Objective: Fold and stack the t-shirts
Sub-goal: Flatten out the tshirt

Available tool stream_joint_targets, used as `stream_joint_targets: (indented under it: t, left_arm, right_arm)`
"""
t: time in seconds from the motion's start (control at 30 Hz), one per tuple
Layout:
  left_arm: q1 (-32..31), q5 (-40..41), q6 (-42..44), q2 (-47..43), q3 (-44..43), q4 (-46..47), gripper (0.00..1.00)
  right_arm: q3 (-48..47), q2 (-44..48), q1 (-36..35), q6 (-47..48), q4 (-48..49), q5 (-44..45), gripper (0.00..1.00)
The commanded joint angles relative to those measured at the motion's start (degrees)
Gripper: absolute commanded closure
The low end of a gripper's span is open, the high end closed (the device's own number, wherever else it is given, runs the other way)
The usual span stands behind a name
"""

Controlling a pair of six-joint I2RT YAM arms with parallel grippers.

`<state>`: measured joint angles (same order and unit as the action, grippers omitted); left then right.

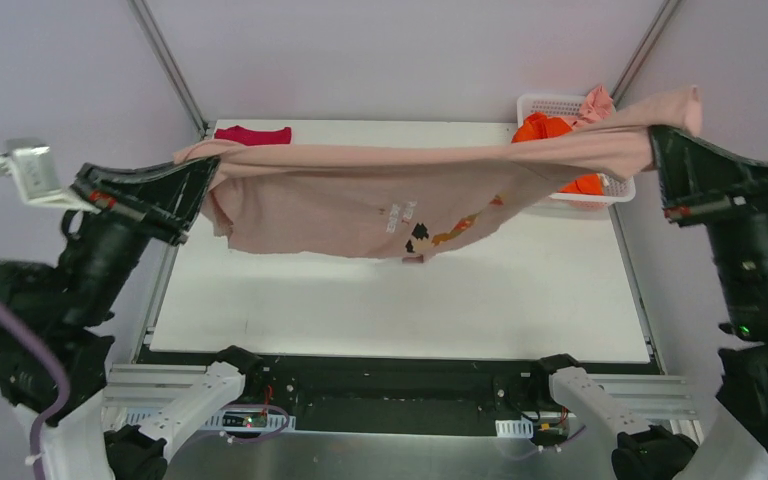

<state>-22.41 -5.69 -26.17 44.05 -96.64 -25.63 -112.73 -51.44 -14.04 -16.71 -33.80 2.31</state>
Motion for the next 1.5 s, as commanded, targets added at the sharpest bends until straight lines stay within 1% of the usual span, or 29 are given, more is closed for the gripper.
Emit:
stream_joint_targets:
  t: [0.0,0.07,0.17,0.33,0.4,0.5,0.53,0.57,0.6,0.63,0.67,0.7,0.73,0.77,0.8,0.83,0.87,0.9,0.93,0.97,1.0,1.03,1.1,1.2,1.3,1.37,1.4,1.47]
  left_arm:
    - [0.79,-6.65,0.53,-1.09,-5.61,-1.02,1.0]
    - [0.79,-7.94,0.17,-0.51,-7.62,-1.6,1.0]
    - [0.79,-7.46,0.11,0.89,-8.9,-2.24,1.0]
    - [0.79,-1.92,1.21,5.16,-6.71,-2.49,1.0]
    - [0.79,3.31,2.21,7.57,-4.07,-2.59,1.0]
    - [0.79,15.47,3.38,12.84,3.11,-2.54,1.0]
    - [0.79,20.14,3.56,15.61,5.45,-2.56,1.0]
    - [0.95,24.35,3.36,18.56,7.48,-2.48,0.98]
    - [1.64,26.92,3.01,22.57,9.13,-2.45,0.96]
    - [3.03,27.53,2.11,26.86,10.4,-2.42,0.94]
    - [4.81,26.7,0.85,31.55,11.03,-2.39,0.86]
    - [7.06,23.46,0.12,37.41,10.91,-2.34,0.71]
    - [9.83,20.33,-0.46,42.75,9.88,-2.4,0.5]
    - [11.66,18.53,-1.13,48.31,8.01,-2.95,0.34]
    - [13.21,16.47,-1.45,53.55,5.64,-3.74,0.22]
    - [14.29,14.28,-1.56,58.04,3.04,-4.91,0.15]
    - [15.14,11.68,-1.75,61.93,0.37,-6.47,0.05]
    - [15.57,10.51,-1.51,65.04,-1.49,-7.36,0.02]
    - [15.64,10.62,-1.1,66.21,-2.39,-7.64,0.01]
    - [15.65,11.19,-0.85,66.55,-2.55,-7.69,0.01]
    - [15.6,11.97,-0.75,66.49,-2.32,-7.68,0.01]
    - [15.64,12.6,-0.54,66.13,-1.94,-7.68,0.01]
    - [15.64,13.21,-0.25,64.76,-0.56,-7.69,0.01]
    - [15.56,13.2,-0.56,61.78,2.49,-7.69,0.01]
    - [15.28,12.74,-1.82,57.44,7.07,-7.62,0.01]
    - [14.57,12.77,-2.31,54.05,9.86,-7.66,0.01]
    - [13.89,13.11,-2.45,52.32,11.34,-7.67,0.01]
    - [12.11,13.91,-2.59,48.19,14.55,-7.64,0.01]
  right_arm:
    - [-7.87,0.38,0.62,-0.39,1.28,-5.73,1.0]
    - [-9.6,0.07,0.61,0.39,2.42,-4.77,1.0]
    - [-11.26,-1.19,0.62,2.16,2.7,0.02,1.0]
    - [-9.73,-6.5,0.67,6.36,3.72,7.32,1.0]
    - [-6.74,-9.8,0.68,8.35,5.62,10.34,1.0]
    - [0.15,-16.01,0.6,11.62,11.08,14.36,1.0]
    - [2.78,-18.35,0.65,12.7,13.59,15.26,1.0]
    - [4.95,-21.2,0.64,13.73,16.87,16.11,1.0]
    - [6.98,-24.52,0.67,14.73,18.47,16.75,1.0]
    - [7.98,-28.38,0.64,15.58,20.36,17.7,1.0]
    - [8.19,-32.94,0.62,16.15,21.61,18.67,1.0]
    - [7.64,-37.46,0.61,16.28,22.69,19.21,1.0]
    - [6.69,-42.86,0.71,17.55,23.17,19.61,1.0]
    - [4.99,-47.44,0.71,18.15,23.2,19.97,1.0]
    - [2.51,-52.87,0.7,18.34,22.26,20.1,1.0]
    - [-0.92,-58.32,0.69,18.19,19.99,20.08,0.98]
    - [-5.97,-63.2,0.61,17.26,16.33,20.28,0.89]
    - [-11.23,-68.08,0.67,16.13,11.7,20.67,0.75]
    - [-16.94,-72.23,0.67,15.01,7.51,20.22,0.55]
    - [-22.66,-75.3,0.48,14.35,4.4,20.12,0.32]
    - [-24.74,-77.57,0.11,14.31,2.64,20.55,0.08]
    - [-25.0,-77.88,-0.41,15.12,2.28,21.05,0.02]
    - [-21.12,-75.56,-2.12,17.07,4.96,22.47,0.01]
    - [-11.22,-68.91,-5.13,21.13,10.04,25.26,0.01]
    - [-4.12,-62.15,-8.14,21.66,9.25,28.42,0.01]
    - [0.55,-57.33,-9.82,19.22,6.75,30.23,0.01]
    - [3.35,-54.88,-10.51,16.34,5.27,30.86,0.01]
    - [9.96,-49.51,-11.26,9.82,2.44,29.15,0.01]
